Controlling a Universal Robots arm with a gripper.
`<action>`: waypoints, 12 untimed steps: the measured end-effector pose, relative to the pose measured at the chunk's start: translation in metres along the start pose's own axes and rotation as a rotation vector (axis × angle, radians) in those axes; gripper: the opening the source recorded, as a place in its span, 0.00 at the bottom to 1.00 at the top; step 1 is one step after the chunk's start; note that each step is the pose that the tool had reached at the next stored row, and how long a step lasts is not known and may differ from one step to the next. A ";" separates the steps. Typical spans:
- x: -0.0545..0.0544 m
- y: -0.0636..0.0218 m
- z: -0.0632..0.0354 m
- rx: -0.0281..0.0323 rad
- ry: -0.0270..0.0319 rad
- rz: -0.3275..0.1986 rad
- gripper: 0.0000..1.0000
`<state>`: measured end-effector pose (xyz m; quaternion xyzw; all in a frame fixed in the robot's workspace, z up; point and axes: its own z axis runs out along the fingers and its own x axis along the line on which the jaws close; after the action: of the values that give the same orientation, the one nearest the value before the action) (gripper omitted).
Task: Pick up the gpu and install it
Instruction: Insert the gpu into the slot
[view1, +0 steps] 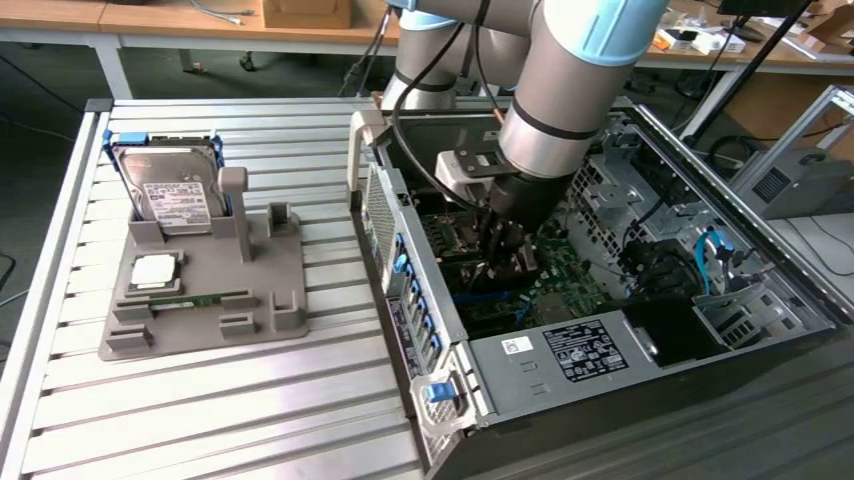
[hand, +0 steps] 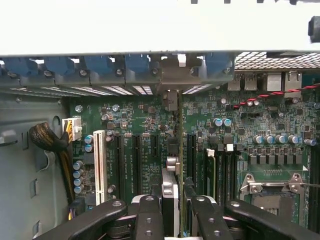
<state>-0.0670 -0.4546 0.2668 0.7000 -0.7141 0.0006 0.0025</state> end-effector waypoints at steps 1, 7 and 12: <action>0.000 -0.0004 0.0001 0.0000 -0.0001 0.002 0.27; 0.000 -0.0005 0.0014 0.0000 -0.0002 0.009 0.27; -0.001 -0.0006 0.0026 -0.0003 -0.0006 0.009 0.27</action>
<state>-0.0664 -0.4539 0.2642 0.6969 -0.7172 0.0003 0.0024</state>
